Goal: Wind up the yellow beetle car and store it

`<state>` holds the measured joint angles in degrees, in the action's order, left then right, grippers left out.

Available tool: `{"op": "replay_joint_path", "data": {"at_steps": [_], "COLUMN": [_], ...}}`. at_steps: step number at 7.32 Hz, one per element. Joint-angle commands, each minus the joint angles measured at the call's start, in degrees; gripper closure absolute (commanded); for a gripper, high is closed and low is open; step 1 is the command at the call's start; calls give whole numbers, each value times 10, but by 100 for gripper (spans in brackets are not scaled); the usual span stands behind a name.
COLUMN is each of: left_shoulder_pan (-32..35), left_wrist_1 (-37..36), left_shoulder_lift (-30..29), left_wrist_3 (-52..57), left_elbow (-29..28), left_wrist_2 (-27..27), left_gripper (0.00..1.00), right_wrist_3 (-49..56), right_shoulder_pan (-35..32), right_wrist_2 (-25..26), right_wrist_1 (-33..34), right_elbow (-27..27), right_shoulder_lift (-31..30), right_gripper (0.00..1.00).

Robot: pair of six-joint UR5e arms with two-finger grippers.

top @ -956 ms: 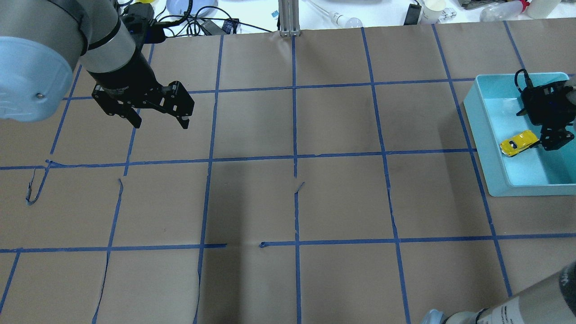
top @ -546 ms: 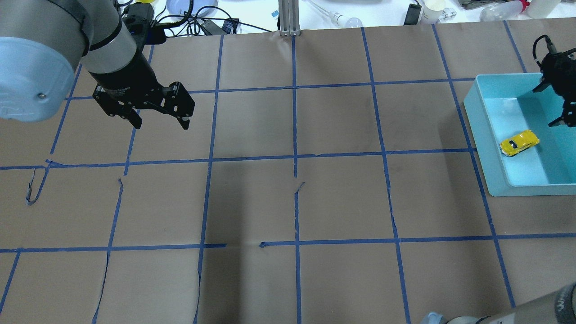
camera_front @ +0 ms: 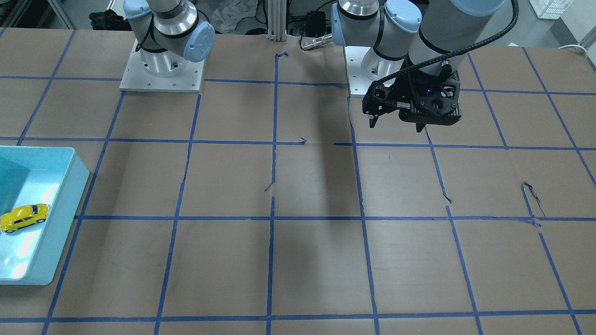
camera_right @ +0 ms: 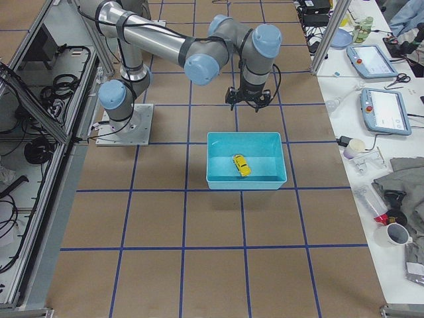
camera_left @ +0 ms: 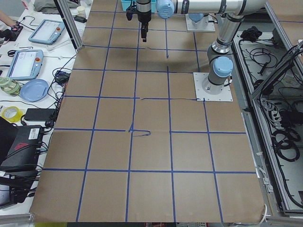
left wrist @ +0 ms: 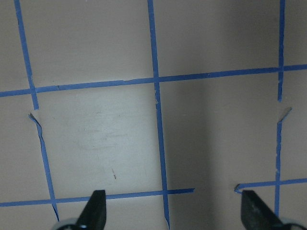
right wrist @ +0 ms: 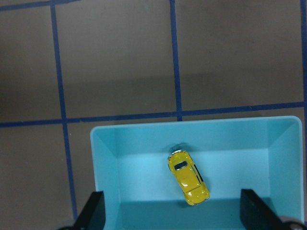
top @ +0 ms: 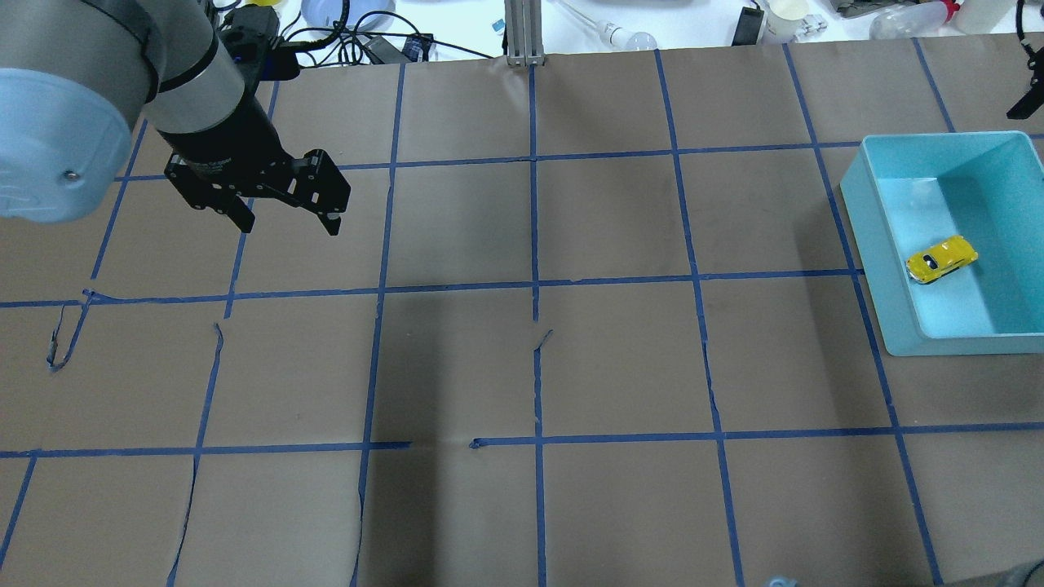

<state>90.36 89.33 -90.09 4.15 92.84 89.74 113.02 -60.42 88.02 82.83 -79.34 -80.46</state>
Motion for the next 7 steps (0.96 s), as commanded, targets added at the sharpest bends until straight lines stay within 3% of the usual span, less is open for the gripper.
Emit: {"op": "replay_joint_path", "data": {"at_steps": [1,5,7], "left_shoulder_pan": [0,-4,-4], "left_wrist_1": [1,1,1], "left_shoulder_lift": [1,9,4], "left_wrist_3": [0,-5,-6], "left_elbow": [1,19,21], "left_wrist_2": [-3,-1,3], "left_gripper": [0,0,0], "right_wrist_3": [-207,-711,-885], "right_shoulder_pan": [-68,-258,-276], "right_wrist_2": [14,11,3], "right_wrist_1": [-56,-50,-46], "right_elbow": [5,4,1], "right_shoulder_lift": [-34,-32,-23], "right_gripper": [0,0,0]}}
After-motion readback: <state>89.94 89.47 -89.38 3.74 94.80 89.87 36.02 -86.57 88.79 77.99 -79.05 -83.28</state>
